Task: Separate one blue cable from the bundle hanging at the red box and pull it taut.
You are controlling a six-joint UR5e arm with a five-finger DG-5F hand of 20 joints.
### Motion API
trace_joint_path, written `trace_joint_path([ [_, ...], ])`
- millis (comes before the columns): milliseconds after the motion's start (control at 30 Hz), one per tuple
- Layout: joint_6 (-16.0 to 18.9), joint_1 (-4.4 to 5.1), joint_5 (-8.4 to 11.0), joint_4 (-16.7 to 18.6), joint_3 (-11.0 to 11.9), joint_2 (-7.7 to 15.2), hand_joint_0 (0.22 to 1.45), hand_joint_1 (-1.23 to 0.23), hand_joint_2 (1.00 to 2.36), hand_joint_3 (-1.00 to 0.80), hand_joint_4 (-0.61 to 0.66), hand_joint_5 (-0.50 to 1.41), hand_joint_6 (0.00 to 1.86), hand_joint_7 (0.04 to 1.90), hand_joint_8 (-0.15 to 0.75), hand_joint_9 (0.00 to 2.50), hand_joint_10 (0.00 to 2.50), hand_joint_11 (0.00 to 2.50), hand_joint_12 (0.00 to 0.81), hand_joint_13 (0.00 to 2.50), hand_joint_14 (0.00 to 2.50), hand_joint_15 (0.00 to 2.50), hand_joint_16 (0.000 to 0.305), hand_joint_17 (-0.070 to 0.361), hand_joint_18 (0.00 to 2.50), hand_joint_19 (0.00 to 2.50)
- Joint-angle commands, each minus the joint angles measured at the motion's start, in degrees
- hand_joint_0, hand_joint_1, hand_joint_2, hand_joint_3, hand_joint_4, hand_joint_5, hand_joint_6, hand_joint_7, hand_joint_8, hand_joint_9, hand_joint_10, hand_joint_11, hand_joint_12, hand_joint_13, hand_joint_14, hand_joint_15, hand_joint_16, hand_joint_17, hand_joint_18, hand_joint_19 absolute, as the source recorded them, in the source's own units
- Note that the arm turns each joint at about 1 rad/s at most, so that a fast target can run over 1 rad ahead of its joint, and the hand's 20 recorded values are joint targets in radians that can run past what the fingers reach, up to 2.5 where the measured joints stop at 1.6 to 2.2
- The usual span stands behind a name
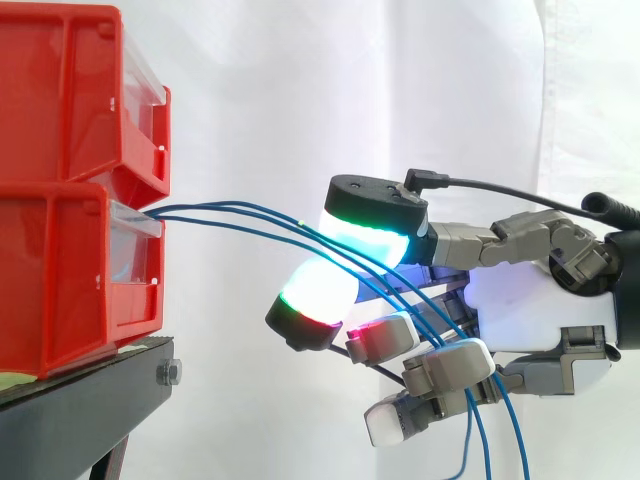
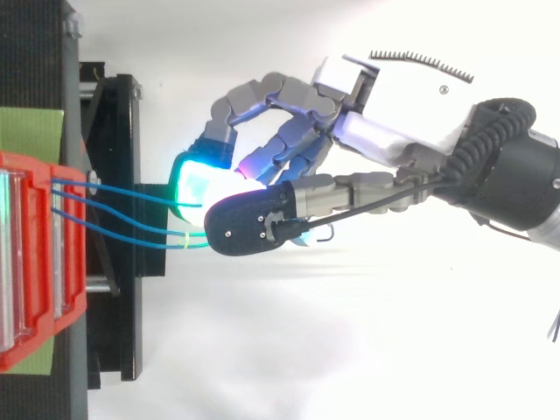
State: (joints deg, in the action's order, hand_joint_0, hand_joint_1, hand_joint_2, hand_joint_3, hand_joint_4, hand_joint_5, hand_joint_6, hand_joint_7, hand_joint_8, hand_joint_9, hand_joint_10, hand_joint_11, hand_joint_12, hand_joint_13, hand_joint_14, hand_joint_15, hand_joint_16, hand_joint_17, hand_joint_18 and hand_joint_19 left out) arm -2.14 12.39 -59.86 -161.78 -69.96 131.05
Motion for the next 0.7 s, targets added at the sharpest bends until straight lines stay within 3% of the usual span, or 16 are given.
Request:
trace_joint_path([
  [0,0.2,0.00,0.00,-0.1,0.0,0.0,0.72,-0.76,1.02,-0.31,-0.01,-0.26,0.94,0.90,0.214,1.06,0.05,1.57,0.272,1.42,0.02,1.33,0.052,0.117,0.76,0.61],
  [133,0.2,0.00,0.00,-0.1,0.0,0.0,0.72,-0.80,1.00,-0.50,0.04,-0.25,0.94,0.86,0.215,1.05,0.04,1.58,0.280,1.41,0.02,1.33,0.051,0.116,0.75,0.60],
  [400,0.2,0.00,0.00,-0.6,0.0,0.0,0.65,-0.78,1.00,-0.50,0.04,-0.25,0.93,0.83,0.220,1.06,0.02,1.59,0.292,1.37,0.02,1.29,0.051,0.115,0.73,0.61],
  [667,0.3,0.17,0.09,-0.6,0.0,0.0,0.67,-0.72,1.00,-0.50,0.03,-0.24,0.93,0.86,0.216,1.08,0.00,1.60,0.292,1.37,0.02,1.28,0.051,0.115,0.73,0.61],
])
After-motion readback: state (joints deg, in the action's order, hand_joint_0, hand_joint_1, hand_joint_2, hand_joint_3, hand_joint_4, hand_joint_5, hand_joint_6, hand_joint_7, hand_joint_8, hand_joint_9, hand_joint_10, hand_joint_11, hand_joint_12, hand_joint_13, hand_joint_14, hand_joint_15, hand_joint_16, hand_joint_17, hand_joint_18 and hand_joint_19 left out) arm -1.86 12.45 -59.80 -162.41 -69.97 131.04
